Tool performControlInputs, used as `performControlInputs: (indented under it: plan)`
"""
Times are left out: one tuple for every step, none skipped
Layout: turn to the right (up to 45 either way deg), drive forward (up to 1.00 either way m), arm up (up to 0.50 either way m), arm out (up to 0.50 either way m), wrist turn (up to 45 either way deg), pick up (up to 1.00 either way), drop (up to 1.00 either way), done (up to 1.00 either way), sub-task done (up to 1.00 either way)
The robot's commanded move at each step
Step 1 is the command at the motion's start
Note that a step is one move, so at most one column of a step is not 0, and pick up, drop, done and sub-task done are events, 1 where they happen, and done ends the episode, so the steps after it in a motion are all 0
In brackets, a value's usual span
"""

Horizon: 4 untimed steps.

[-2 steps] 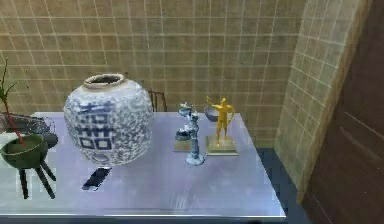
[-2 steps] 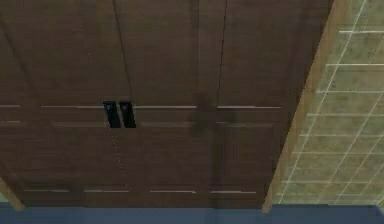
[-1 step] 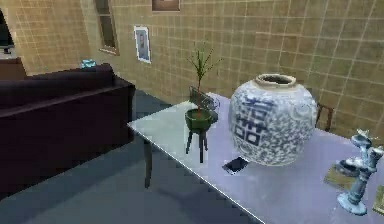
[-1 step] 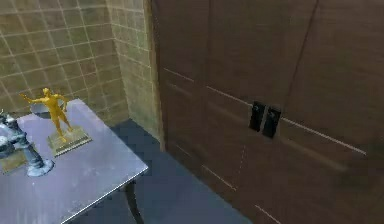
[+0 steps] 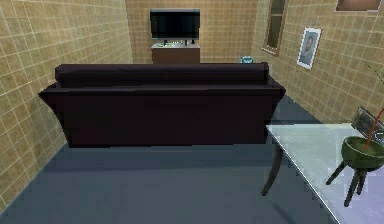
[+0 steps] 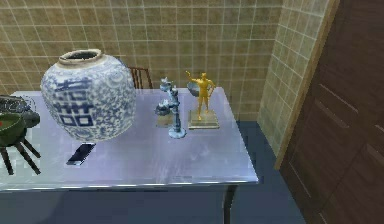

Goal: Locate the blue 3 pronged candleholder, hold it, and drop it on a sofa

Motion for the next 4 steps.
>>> performControlInputs:
  plan:
    - [0.0, 0.0, 0.5, 0.0, 0.0, 0.0, 0.0, 0.0, 0.0]
    - [0.0, 0.0, 0.38, 0.0, 0.0, 0.0, 0.0, 0.0, 0.0]
    - [0.0, 0.0, 0.0, 0.5, 0.0, 0.0, 0.0, 0.0, 0.0]
    - [0.0, 0.0, 0.0, 0.0, 45.0, 0.0, 0.0, 0.0, 0.0]
